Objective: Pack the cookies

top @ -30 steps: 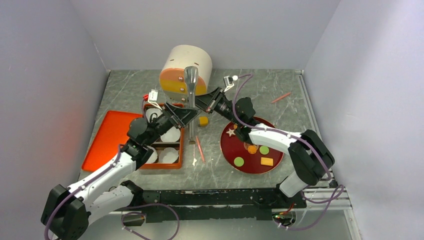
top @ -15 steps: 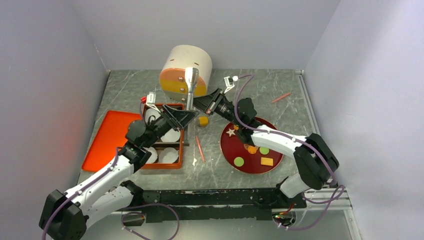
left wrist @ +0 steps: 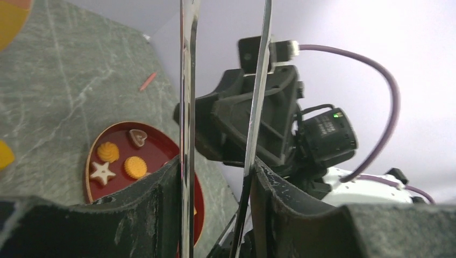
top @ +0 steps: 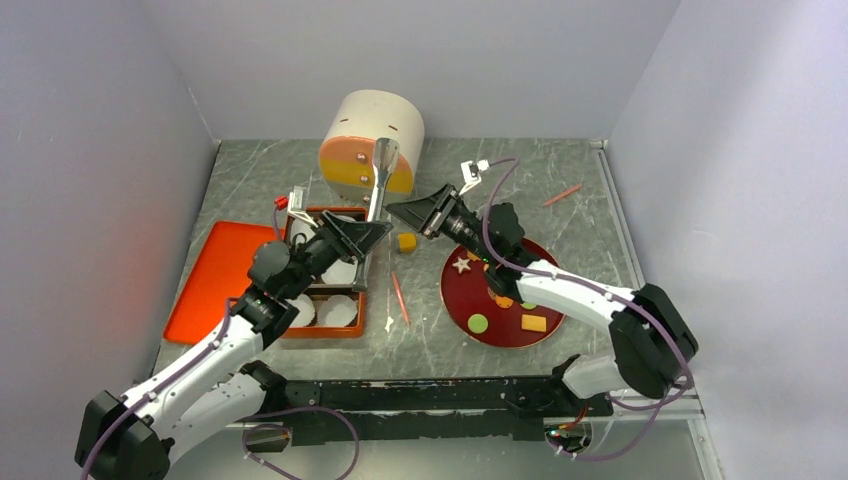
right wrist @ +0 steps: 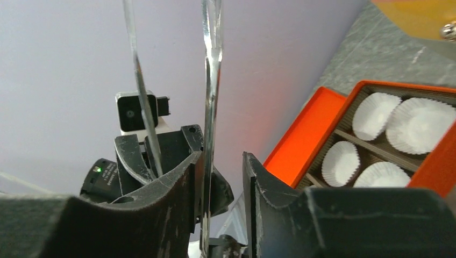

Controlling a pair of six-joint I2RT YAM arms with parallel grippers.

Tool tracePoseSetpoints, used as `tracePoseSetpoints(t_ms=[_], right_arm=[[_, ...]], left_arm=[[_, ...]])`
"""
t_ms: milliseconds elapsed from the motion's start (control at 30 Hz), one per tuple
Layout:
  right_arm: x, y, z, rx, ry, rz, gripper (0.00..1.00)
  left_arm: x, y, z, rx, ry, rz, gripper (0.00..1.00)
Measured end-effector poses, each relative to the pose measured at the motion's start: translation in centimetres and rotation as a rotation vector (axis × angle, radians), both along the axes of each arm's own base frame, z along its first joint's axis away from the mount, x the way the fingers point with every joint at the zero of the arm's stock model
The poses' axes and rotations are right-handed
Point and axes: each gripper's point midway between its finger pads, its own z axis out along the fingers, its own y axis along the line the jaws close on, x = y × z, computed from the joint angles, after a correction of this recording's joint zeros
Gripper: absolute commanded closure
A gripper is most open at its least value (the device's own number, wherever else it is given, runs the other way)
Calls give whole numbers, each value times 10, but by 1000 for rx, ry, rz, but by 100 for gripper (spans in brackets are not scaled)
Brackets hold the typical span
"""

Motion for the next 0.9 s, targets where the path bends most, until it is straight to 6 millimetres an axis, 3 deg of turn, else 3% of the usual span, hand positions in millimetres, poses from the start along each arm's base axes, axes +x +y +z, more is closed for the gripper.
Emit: tracePoseSetpoints(t_ms=[400,600,900], right_arm=[[-1,-45,2,-190,-81,-175,48],[1,-67,-30,-369,-49,-250,41],[9,-114,-80,-649,95,-369,25]], left_arm=[[15,13,-12,284,-7,102,53],[25,24,-26,516,-16,140,53],[32,44,-70,880,14,108,56]])
